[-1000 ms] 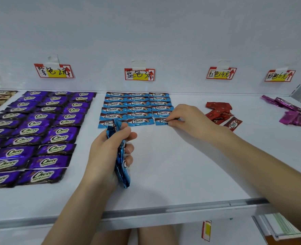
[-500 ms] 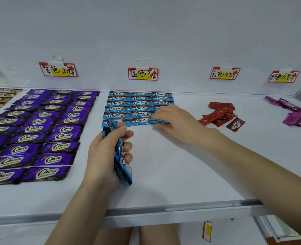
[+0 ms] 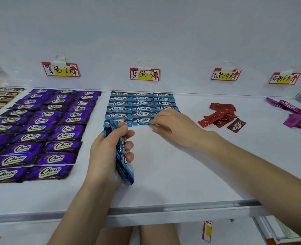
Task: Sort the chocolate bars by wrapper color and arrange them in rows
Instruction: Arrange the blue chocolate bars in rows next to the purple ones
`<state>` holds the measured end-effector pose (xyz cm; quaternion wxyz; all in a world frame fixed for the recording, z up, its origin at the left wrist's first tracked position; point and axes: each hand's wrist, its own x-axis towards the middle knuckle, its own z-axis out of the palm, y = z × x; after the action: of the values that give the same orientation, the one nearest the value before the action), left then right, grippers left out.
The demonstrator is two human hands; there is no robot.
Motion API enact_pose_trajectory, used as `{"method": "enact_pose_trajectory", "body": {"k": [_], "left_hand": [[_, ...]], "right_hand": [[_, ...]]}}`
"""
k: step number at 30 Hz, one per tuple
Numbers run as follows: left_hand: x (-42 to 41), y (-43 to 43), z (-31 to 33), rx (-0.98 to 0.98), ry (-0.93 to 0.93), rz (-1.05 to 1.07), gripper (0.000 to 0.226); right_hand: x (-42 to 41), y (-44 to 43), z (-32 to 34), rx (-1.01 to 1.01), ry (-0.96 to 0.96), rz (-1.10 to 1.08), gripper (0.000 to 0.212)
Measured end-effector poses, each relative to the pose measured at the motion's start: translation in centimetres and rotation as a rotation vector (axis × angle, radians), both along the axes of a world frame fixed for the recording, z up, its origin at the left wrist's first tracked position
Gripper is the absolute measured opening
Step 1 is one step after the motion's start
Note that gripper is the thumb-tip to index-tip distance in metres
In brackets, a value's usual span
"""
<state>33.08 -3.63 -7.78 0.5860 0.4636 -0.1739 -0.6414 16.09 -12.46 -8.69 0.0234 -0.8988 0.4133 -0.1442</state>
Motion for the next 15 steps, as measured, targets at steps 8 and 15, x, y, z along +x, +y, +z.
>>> {"method": "enact_pose_trajectory", "body": {"k": [8,15], "left_hand": [[0.11,-0.08,-0.18,-0.009,0.005,-0.007,0.026],[0.09,-0.08,-0.16,-0.012,0.009,-0.009,0.027]], "right_hand": [[0.97,-0.06,-0.02,-0.008,0.071,-0.015,0.035],[0.97,0.11,0.01,-0.001,0.087,-0.028,0.036]]}}
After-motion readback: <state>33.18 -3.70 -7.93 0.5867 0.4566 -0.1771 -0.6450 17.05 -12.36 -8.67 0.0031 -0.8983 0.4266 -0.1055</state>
